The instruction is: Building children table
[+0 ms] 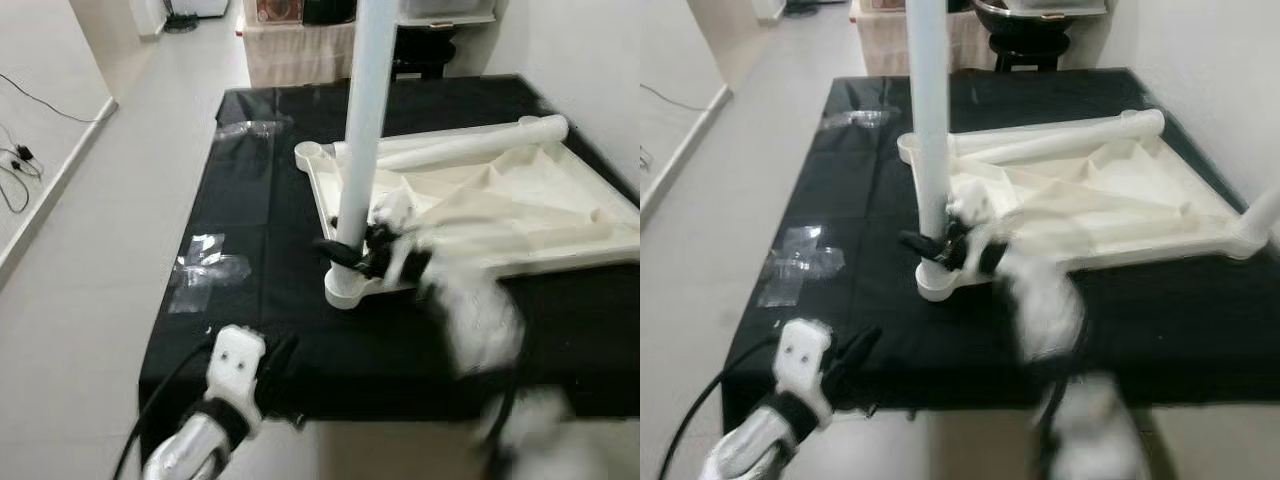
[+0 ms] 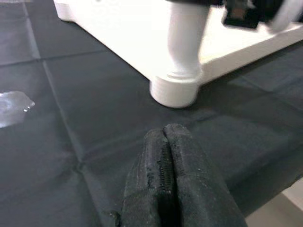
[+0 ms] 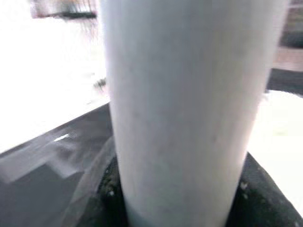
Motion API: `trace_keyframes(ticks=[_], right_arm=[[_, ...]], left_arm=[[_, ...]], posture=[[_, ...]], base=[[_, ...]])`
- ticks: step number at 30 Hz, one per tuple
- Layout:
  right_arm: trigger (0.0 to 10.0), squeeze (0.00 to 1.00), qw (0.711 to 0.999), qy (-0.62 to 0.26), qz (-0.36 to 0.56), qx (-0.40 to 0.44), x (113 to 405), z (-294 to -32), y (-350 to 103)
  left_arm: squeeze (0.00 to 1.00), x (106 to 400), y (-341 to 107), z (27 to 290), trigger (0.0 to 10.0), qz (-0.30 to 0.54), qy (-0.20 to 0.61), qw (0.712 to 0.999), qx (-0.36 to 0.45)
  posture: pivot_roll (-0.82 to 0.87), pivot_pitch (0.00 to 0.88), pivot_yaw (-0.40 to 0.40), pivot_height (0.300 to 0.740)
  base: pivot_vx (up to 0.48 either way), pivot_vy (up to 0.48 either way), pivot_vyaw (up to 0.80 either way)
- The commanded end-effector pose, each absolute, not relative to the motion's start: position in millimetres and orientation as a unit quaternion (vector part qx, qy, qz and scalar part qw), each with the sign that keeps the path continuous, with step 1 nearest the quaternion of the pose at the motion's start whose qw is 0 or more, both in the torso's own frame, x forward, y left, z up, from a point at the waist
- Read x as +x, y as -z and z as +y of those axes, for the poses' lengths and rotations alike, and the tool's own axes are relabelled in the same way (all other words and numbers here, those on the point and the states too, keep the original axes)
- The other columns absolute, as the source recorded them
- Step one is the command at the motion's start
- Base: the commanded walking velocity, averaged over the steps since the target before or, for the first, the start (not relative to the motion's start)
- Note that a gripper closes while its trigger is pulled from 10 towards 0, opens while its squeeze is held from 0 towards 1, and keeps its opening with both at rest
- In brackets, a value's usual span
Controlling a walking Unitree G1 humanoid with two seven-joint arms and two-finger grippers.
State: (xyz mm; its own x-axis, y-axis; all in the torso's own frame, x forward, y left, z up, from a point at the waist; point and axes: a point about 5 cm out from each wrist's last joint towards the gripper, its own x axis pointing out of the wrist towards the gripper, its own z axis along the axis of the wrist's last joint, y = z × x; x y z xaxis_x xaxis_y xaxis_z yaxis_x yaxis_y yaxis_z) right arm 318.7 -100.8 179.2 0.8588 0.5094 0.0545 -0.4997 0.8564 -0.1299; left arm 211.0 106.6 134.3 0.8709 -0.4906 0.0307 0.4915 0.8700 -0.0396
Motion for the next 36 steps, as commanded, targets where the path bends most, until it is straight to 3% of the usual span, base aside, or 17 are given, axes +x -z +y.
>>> trace_keyframes(ticks=[1,8,9,12,13,14,17,18,20,21,22,23,24,26,30,36], right_arm=[[0.0,0.0,0.973,-0.22,0.037,-0.067,309,-105,-150],[0.0,0.0,0.963,-0.249,0.011,-0.099,323,-94,-160],[10.0,0.0,0.96,-0.267,0.003,-0.088,328,-90,-165],[10.0,0.0,0.956,-0.286,-0.017,-0.061,331,-86,-176],[10.0,1.0,0.93,-0.361,-0.061,-0.016,330,-76,-199],[10.0,1.0,0.93,-0.361,-0.061,-0.016,330,-76,-199],[10.0,1.0,0.87,-0.487,-0.078,-0.005,322,-70,-214],[10.0,1.0,0.87,-0.487,-0.078,-0.005,322,-70,-214],[10.0,1.0,0.829,-0.552,-0.076,-0.038,321,-74,-217],[10.0,1.0,0.829,-0.552,-0.076,-0.038,321,-74,-217],[10.0,0.06,0.802,-0.59,-0.068,-0.065,321,-79,-216],[10.0,0.0,0.786,-0.611,-0.055,-0.081,323,-83,-214],[10.0,0.0,0.769,-0.631,-0.04,-0.093,327,-89,-213],[10.0,0.0,0.769,-0.631,-0.04,-0.093,327,-89,-213],[10.0,0.0,0.743,-0.664,-0.013,-0.082,338,-100,-216],[10.0,0.0,0.74,-0.67,-0.004,-0.062,342,-102,-217]], left_arm=[[0.0,209,-133,109,10.0,-0.002,0.256,0.967,-0.02],[0.0,211,-130,109,10.0,0.001,0.258,0.966,-0.019],[0.0,211,-130,109,10.0,0.0,0.255,0.967,-0.018],[0.0,212,-130,110,10.0,0.0,0.252,0.968,-0.018],[0.0,212,-130,110,10.0,-0.001,0.249,0.968,-0.018],[0.0,212,-130,110,10.0,-0.001,0.249,0.968,-0.018],[0.0,213,-129,109,10.0,-0.002,0.252,0.968,-0.018],[0.0,213,-129,109,10.0,-0.002,0.252,0.968,-0.018],[0.0,213,-130,108,10.0,-0.002,0.253,0.967,-0.017],[0.0,213,-130,108,10.0,-0.002,0.253,0.967,-0.017],[0.0,213,-130,108,10.0,-0.003,0.253,0.967,-0.017],[0.0,213,-130,107,10.0,-0.003,0.252,0.967,-0.017],[0.0,213,-130,107,10.0,-0.004,0.251,0.968,-0.018],[0.0,213,-130,107,10.0,-0.004,0.251,0.968,-0.018],[0.0,212,-131,107,10.0,-0.005,0.249,0.968,-0.019],[0.0,212,-131,107,10.0,-0.005,0.249,0.968,-0.019]], posture=[[0.05,0.18,0.021,0.74],[0.05,0.155,0.019,0.74],[0.05,0.15,0.02,0.74],[0.05,0.148,0.017,0.74],[0.06,0.141,0.015,0.74],[0.06,0.141,0.015,0.74],[0.06,0.133,0.013,0.74],[0.06,0.133,0.013,0.74],[0.06,0.134,0.012,0.74],[0.06,0.134,0.012,0.74],[0.06,0.134,0.012,0.74],[0.06,0.134,0.012,0.74],[0.07,0.139,0.011,0.74],[0.07,0.139,0.011,0.74],[0.07,0.144,0.01,0.74],[0.07,0.146,0.01,0.74]], base=[[0.0,0.0,0.0],[0.0,0.0,0.0],[0.0,0.0,0.0],[0.0,0.0,0.0],[0.0,0.0,0.0],[0.0,0.0,0.0],[0.0,0.0,0.0],[0.0,0.0,0.0],[0.0,0.0,0.0],[0.0,0.0,0.0],[0.0,0.0,0.0],[0.0,0.0,0.0],[0.0,0.0,0.0],[0.0,0.0,0.0],[0.0,0.0,0.0],[0.0,0.0,0.0]])
